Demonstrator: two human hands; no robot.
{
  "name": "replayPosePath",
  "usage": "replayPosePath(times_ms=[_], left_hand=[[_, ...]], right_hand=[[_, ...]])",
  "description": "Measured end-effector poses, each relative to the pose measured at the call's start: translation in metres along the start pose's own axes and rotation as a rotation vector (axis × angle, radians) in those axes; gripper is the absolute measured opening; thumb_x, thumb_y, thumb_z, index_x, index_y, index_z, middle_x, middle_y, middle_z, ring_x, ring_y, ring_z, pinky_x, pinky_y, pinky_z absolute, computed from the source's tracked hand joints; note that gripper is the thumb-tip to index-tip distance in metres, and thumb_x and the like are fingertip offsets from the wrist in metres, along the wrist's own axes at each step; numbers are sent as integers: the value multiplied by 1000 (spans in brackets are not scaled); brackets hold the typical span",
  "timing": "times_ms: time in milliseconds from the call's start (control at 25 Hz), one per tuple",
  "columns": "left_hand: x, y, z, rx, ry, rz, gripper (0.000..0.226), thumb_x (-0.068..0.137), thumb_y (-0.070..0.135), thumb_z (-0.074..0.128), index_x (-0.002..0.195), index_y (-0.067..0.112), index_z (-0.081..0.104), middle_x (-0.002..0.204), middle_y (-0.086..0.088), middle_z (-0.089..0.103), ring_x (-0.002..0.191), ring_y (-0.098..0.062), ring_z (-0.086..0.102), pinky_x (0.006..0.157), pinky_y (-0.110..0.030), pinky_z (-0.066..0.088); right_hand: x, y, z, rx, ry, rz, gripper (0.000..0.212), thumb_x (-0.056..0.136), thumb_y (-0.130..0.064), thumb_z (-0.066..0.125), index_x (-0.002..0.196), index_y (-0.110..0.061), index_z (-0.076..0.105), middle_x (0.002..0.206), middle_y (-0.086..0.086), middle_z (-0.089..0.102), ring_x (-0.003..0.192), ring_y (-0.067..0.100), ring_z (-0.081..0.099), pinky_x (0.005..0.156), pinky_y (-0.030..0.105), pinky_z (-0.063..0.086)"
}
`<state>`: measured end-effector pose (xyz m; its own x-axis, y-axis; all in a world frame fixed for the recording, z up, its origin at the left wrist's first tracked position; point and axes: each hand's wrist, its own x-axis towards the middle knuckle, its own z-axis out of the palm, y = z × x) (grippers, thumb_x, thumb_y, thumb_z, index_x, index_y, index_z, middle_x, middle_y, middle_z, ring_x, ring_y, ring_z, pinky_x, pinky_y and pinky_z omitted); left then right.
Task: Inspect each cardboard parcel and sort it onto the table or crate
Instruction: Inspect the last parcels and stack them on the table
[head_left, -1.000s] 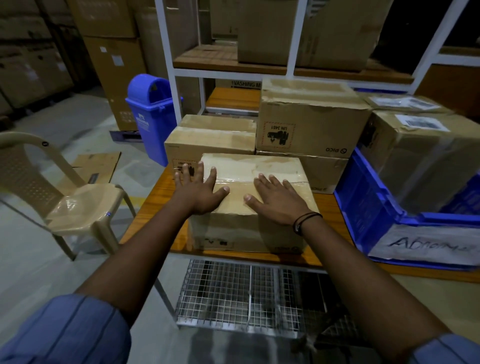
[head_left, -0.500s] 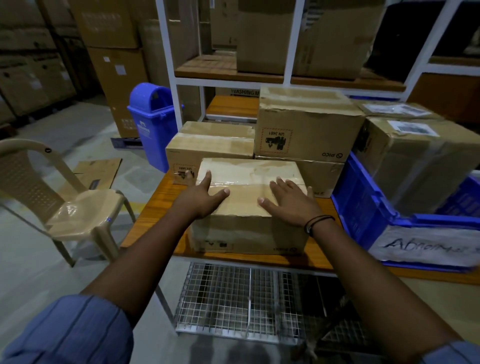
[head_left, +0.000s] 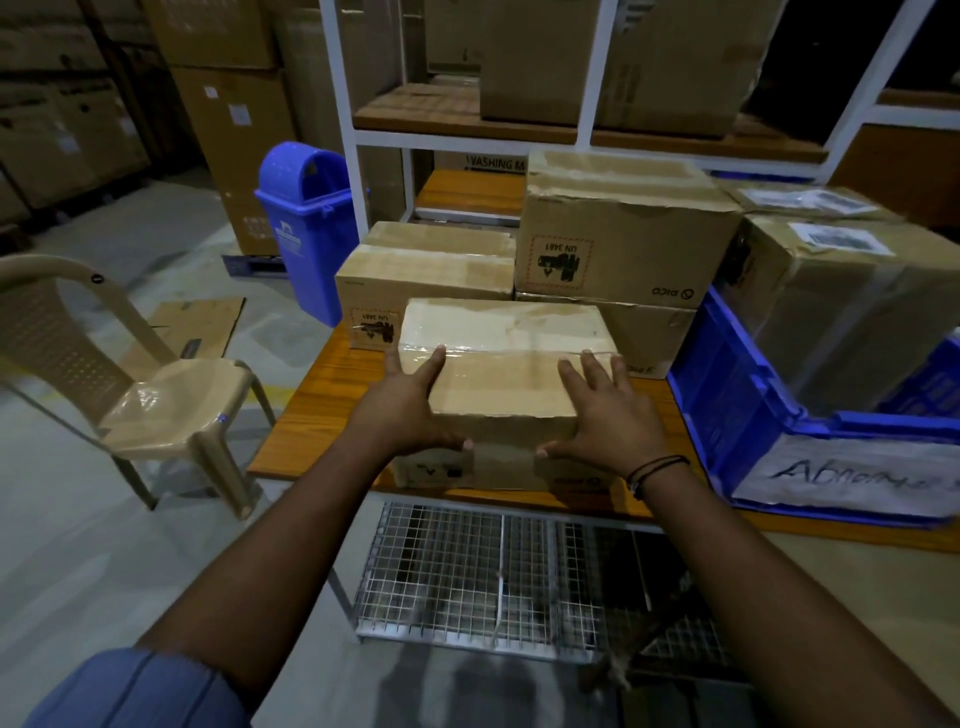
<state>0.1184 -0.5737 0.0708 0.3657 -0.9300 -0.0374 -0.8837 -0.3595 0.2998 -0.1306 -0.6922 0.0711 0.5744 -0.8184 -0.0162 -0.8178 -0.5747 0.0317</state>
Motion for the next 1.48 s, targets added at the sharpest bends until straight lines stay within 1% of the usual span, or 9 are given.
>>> replayPosePath(times_ms=[200,520,680,880,960,1040,1160,1320,1480], left_hand=[[-9,0,3,12,81,37,135,58,78,84,165,35,14,169,-20,-1,137,-45,48,107,-48,50],[-20,6,-1,29,104,20,130,62,77,82,165,37,13,170,-17,-1,136,-43,49,102,-47,53],[-21,6,-2,15,98,12,126,64,77,81,164,37,16,169,-16,2,136,-42,49,100,-48,55],[-32,2,-11,-58,263,-28,116,53,97,65,151,39,46,157,-8,35,130,-33,56,89,-45,58],[-38,-2,-20,-91,332,-10,114,51,100,61,147,39,53,153,-3,41,128,-28,58,88,-43,59],[-46,-5,-34,-113,413,8,104,56,94,68,142,36,60,149,2,47,126,-22,59,86,-39,57],[-59,-12,-64,-82,525,5,93,63,84,76,141,35,61,148,2,51,126,-20,57,87,-38,52],[-72,-28,-104,-70,654,-5,92,64,81,78,141,34,61,148,2,51,127,-20,55,82,-34,49],[-64,-45,-136,-114,698,-42,92,64,78,79,142,33,61,148,-1,52,128,-23,55,86,-40,51]], right_hand=[[0,1,2,-5,-8,-1,128,72,-86,67,165,-30,-1,175,5,-2,158,41,-3,118,59,34],[-4,1,-2,37,-4,-12,124,73,-85,66,166,-31,3,175,4,1,158,40,-3,116,60,35],[-3,0,-11,220,-6,30,121,64,-98,55,162,-36,19,173,4,1,158,38,0,118,62,33],[-11,-8,-10,298,156,25,114,58,-103,50,153,-42,42,173,-1,10,154,32,16,116,56,39],[-11,-10,-18,328,213,-10,108,60,-101,51,150,-40,50,170,-3,22,151,27,24,114,55,41],[-8,-16,-29,340,248,-50,110,59,-104,48,146,-37,56,162,-5,41,146,25,34,111,52,45],[1,-32,-49,371,332,-128,112,58,-106,43,142,-34,62,152,-4,55,140,25,42,108,50,47],[16,-60,-84,383,459,-234,102,65,-99,52,140,-32,63,150,-2,57,139,26,45,107,50,47],[44,-83,-121,362,500,-289,97,67,-95,57,142,-32,61,152,-2,55,140,27,43,105,51,47]])
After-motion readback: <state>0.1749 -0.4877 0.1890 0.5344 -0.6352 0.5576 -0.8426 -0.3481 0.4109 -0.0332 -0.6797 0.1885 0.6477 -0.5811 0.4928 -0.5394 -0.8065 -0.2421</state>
